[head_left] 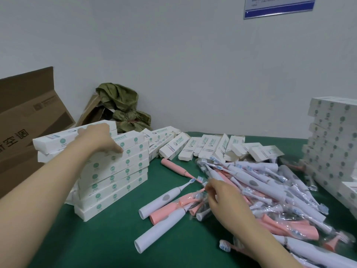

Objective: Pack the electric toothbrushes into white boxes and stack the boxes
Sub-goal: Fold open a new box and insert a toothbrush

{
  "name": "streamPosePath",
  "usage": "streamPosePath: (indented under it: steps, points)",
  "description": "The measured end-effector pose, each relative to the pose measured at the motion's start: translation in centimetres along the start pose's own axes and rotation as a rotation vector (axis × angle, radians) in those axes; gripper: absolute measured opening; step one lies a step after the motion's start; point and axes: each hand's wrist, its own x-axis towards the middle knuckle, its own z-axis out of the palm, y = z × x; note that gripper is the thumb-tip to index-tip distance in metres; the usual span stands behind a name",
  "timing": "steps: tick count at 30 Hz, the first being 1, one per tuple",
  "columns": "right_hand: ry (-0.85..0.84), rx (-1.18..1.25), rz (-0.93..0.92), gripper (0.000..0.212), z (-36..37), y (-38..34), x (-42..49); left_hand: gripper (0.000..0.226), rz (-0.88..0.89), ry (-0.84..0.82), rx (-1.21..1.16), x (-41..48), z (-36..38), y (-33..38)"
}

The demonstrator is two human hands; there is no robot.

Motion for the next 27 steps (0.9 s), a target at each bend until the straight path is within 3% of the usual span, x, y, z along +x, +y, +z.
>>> streamPosePath:
  steps: [2, 4, 6, 8, 14, 18, 23, 27]
  points:
    - [0.001, -0.012, 0.009, 0.015, -0.5, 0.6, 0.0, 0.06, 0.11, 0.187, -0.072, 0.1, 0.1, 1.5]
    - [0.029, -0.052, 0.049, 0.015, -0.9, 1.5, -0.1, 0.048, 0.313, 0.335, -0.297, -0.4, 1.1, 4.3]
    - [0.077, -0.085, 0.108, 0.016, -1.2, 2.7, -0.1, 0.037, 0.47, 0.337, -0.435, -1.0, 2.7, 8.1]
    - [0.108, -0.089, 0.162, 0.018, -1.4, 3.6, -0.1, 0.034, 0.527, 0.227, -0.438, -0.7, 4.9, 12.0]
    - [0.094, -0.157, 0.178, 0.015, -0.1, 4.2, -0.1, 0.034, 0.419, -0.04, -0.222, 3.0, 12.4, 18.6]
    - [0.07, -0.186, 0.202, 0.015, 0.1, 4.5, 0.7, 0.053, 0.29, -0.117, -0.226, 5.7, 15.6, 20.3]
    - [0.088, -0.176, 0.192, 0.016, -0.3, 4.9, 1.6, 0.041, 0.233, -0.018, -0.319, 6.6, 16.4, 21.3]
    - [0.126, -0.173, 0.165, 0.016, -0.6, 4.8, 1.6, 0.053, 0.264, 0.192, -0.497, 5.3, 13.8, 20.3]
